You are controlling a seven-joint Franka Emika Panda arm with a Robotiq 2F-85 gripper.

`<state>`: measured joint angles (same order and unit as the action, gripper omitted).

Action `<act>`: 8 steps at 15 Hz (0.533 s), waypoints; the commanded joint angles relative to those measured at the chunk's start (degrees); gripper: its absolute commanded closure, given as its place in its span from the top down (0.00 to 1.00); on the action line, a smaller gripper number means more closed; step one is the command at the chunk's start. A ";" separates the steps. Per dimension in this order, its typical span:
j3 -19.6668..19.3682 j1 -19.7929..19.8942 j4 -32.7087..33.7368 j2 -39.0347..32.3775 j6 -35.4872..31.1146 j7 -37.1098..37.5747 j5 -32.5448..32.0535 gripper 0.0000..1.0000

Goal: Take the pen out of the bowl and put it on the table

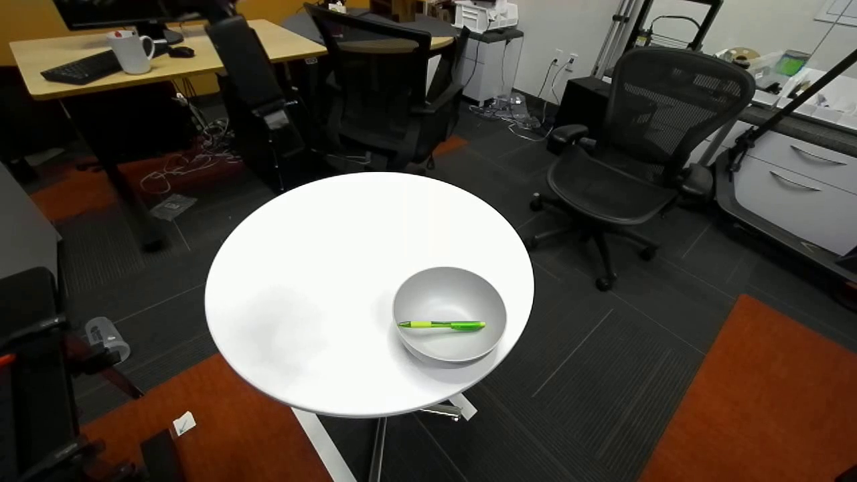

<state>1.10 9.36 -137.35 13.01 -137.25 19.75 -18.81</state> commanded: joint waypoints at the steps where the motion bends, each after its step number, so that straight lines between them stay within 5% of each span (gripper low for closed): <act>1: -2.33 1.00 6.62 -8.95 -3.47 4.32 1.14 1.00; 8: -7.41 -0.26 16.08 -21.86 -5.02 3.35 9.46 1.00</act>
<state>-4.76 10.02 -125.76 -3.79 -141.82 22.96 -12.50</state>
